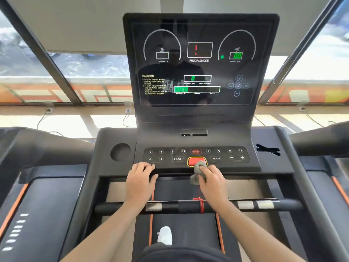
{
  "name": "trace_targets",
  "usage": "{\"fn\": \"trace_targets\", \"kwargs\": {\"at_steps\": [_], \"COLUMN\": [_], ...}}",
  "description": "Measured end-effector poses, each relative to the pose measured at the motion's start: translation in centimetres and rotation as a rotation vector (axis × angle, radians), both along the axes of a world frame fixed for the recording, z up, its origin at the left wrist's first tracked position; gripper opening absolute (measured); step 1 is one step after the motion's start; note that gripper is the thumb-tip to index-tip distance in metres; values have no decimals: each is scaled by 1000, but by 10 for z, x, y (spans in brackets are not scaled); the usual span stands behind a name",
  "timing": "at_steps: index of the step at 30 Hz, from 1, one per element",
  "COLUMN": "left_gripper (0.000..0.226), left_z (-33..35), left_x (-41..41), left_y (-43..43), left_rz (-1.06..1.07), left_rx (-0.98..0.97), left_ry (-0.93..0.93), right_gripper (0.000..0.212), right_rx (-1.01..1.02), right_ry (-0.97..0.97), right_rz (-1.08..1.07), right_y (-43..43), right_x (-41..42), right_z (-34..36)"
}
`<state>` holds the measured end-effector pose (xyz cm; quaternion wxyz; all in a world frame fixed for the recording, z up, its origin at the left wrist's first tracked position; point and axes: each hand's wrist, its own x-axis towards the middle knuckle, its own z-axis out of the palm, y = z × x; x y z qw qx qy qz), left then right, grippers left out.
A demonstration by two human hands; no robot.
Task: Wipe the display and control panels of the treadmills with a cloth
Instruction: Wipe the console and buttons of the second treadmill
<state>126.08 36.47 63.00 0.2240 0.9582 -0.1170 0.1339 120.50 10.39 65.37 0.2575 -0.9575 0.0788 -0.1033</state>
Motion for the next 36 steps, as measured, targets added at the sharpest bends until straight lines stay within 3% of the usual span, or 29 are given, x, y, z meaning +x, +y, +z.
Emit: {"fn": "trace_targets", "kwargs": {"at_steps": [5,14,17,22,26,33,36], "left_gripper": [34,35,36,36,38,36,33], "left_z": [3,1,1,5,9,21,23], "left_x": [3,1,-1,-6,-8,-10,-11], "left_y": [3,0,-4,-10,-16,-22,-25], "left_rz": [-33,-4,12,70,103,158,170], "left_rx": [15,0,-15,-22,0,21,10], "left_ry": [-13,-25,-13,18,36,147,162], "right_gripper": [7,7,13,37,37,30,38], "right_rx": [-36,-107,-77,-203,-204,-161,-176], "right_ry": [63,113,77,81,106,75,24], "right_rz": [-160,137,275,457,564,519,415], "right_y": [-18,12,27,58,73,26,-20], "right_x": [1,31,32,34,49,36,18], "right_z": [10,17,15,8,6,10,3]}}
